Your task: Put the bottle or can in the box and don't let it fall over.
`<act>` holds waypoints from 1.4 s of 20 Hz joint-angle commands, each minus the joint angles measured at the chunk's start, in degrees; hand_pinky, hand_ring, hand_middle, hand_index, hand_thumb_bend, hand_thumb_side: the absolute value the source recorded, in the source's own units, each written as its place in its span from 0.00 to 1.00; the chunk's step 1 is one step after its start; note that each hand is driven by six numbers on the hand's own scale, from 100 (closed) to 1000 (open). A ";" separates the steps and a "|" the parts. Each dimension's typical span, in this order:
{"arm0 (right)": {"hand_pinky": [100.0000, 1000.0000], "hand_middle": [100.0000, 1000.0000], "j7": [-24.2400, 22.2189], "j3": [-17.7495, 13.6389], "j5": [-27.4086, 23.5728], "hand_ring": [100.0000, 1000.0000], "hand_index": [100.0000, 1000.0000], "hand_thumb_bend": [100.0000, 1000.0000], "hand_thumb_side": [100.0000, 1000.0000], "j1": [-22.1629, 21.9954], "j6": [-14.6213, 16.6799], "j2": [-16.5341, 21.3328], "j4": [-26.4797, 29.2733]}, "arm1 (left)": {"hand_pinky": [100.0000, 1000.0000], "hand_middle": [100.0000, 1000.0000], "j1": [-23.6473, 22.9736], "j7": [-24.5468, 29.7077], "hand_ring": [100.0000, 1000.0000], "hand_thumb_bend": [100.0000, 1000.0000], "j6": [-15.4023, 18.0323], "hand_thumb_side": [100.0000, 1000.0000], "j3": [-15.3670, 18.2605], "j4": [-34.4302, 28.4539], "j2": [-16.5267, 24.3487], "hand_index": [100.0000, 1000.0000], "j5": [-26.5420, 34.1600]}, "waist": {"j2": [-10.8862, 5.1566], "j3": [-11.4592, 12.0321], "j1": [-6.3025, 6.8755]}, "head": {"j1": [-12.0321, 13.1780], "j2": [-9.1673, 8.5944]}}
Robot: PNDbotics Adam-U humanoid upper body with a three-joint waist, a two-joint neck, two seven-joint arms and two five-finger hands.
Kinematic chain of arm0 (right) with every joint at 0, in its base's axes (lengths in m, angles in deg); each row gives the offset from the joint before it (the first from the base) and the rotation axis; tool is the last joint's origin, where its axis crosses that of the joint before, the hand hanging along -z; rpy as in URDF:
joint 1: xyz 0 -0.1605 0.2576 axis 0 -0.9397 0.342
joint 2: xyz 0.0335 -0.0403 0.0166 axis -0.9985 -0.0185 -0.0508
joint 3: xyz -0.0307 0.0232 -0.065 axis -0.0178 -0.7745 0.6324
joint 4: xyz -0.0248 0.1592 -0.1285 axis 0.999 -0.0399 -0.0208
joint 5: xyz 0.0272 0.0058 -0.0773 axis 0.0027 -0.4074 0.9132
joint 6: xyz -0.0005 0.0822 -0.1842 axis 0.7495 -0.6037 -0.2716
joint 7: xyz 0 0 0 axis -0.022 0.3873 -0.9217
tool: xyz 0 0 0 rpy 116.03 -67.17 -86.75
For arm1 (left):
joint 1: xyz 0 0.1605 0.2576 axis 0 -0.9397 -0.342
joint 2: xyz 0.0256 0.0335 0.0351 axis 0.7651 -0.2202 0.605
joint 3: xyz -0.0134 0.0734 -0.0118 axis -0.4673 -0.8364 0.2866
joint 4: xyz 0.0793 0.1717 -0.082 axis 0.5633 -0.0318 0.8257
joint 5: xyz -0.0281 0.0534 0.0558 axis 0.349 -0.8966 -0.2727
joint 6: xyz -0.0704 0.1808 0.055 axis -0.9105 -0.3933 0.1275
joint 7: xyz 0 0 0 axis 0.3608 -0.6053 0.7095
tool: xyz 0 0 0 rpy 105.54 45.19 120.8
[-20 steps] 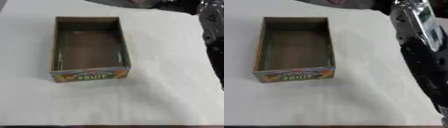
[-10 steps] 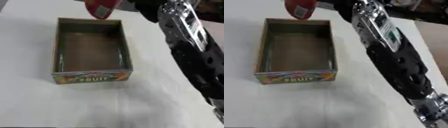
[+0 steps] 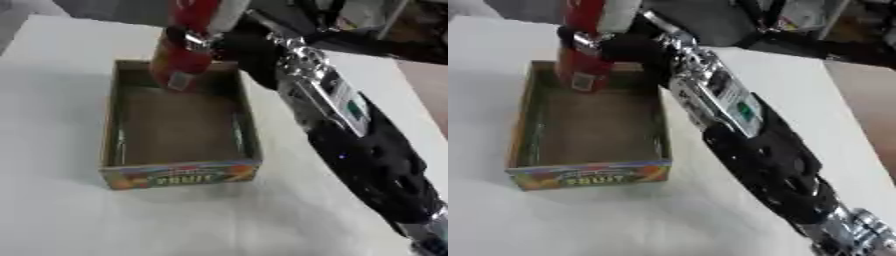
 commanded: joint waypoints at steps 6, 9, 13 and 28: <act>1.00 0.79 -2.30 2.26 3.40 1.00 0.64 0.00 0.06 -0.01 -0.65 -0.35 -2.54 | 0.85 0.70 -0.53 -0.20 0.89 0.00 -0.17 0.63 1.57 -1.18 0.05 0.76 -0.39 | -1.98 0.25 1.93 | -1.20 -0.23; 1.00 0.79 -3.23 3.67 5.37 1.00 0.64 0.00 0.04 -0.42 -0.96 0.03 -3.10 | 0.85 0.70 -0.72 -0.20 0.89 0.00 -0.26 0.63 1.66 -1.18 -0.07 0.76 -0.47 | -2.35 0.11 2.30 | -0.51 0.09; 1.00 0.79 -4.86 5.45 7.91 1.00 0.65 0.00 0.03 -1.06 -1.61 0.55 -4.36 | 0.85 0.70 -0.96 -0.20 0.89 0.00 -0.24 0.63 1.72 -1.18 -0.21 0.76 -0.70 | -2.87 -0.12 2.57 | 0.83 0.46; 1.00 0.99 -12.30 4.43 17.81 1.00 1.00 0.11 0.39 -1.97 4.63 1.29 -5.53 | 0.85 0.70 -1.63 -0.20 0.89 0.00 -0.49 0.63 2.03 -1.18 -0.29 0.76 -1.42 | -3.27 -0.70 2.41 | 7.72 0.90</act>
